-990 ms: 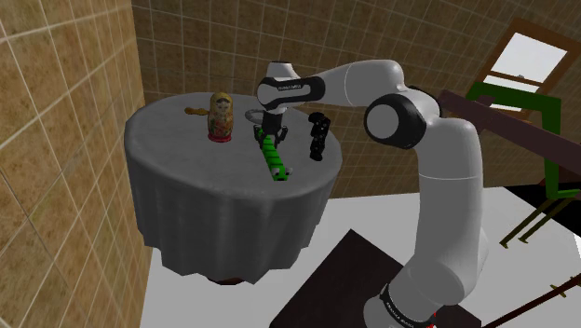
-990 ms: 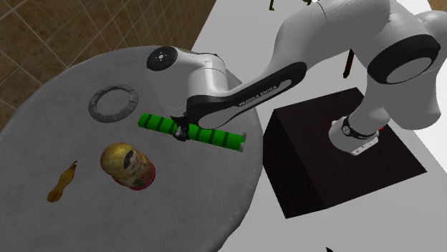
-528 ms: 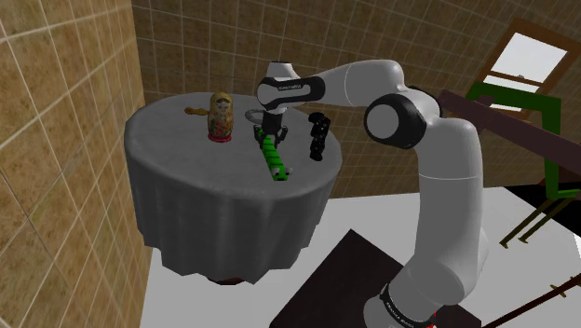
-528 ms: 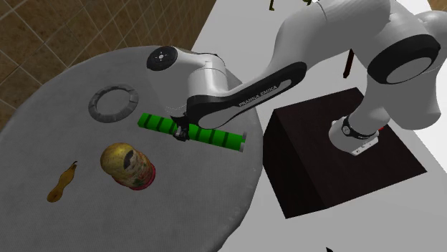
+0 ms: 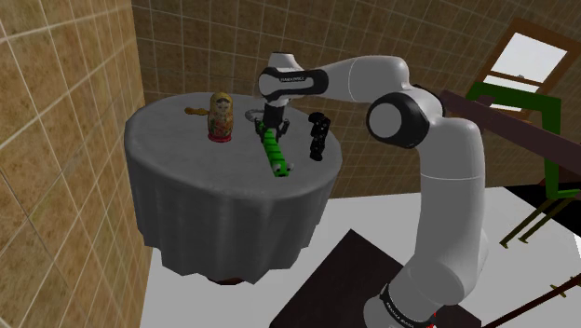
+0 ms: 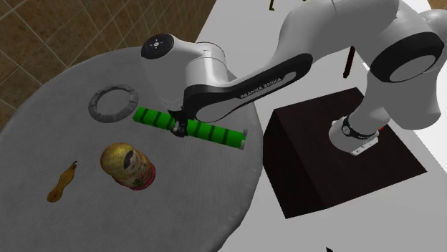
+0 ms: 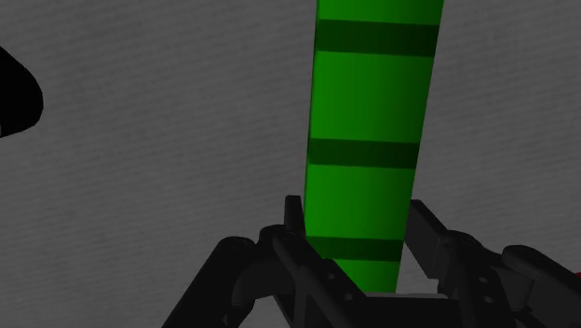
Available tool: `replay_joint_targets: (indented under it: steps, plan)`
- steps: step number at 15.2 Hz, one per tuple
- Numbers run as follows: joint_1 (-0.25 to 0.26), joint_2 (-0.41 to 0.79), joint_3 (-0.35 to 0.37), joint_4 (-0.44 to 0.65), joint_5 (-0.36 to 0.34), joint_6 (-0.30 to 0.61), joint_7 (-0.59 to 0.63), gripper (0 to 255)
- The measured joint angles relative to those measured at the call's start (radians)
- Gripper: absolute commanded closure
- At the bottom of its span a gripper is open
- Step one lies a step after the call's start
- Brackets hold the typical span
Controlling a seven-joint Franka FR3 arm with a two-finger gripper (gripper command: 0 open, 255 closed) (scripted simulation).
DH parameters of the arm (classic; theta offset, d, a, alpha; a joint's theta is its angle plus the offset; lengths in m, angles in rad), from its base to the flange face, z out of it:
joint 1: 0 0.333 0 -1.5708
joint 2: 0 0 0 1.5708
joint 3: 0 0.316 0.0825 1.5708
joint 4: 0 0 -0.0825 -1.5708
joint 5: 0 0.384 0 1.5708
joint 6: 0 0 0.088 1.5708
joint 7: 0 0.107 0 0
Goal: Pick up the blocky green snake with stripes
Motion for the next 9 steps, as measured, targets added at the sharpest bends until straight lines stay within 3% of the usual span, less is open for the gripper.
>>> replay_joint_targets:
  steps: [9]
  plan:
    - [-0.001,-0.018,-0.001,0.088,0.0,-0.106,-0.003,255]
